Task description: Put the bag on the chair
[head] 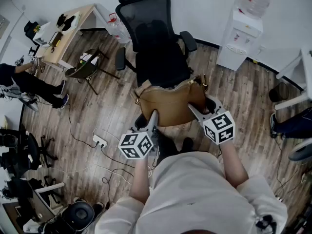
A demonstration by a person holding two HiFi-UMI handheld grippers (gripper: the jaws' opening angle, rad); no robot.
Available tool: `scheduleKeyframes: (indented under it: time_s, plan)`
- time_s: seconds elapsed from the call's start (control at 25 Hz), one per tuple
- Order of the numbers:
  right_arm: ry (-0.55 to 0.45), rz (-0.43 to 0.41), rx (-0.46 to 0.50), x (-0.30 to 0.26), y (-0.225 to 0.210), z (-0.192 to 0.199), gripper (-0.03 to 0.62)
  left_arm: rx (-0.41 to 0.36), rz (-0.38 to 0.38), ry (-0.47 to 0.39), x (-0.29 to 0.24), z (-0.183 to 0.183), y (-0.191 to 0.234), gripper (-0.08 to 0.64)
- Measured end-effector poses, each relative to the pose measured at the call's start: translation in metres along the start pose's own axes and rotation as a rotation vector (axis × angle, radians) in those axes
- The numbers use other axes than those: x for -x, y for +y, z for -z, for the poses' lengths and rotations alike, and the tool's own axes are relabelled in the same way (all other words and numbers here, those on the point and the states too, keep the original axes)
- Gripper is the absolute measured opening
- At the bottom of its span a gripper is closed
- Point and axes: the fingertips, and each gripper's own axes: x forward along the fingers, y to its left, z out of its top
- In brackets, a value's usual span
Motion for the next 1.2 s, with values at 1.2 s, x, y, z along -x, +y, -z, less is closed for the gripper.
scheduleKeyframes:
  time_s: [1.2]
  plan:
    - [0.084,-0.001,-0.079,-0.005,0.012,0.032,0.247,0.006,-0.009,0.078,0.008,0.023,0.01,0.152]
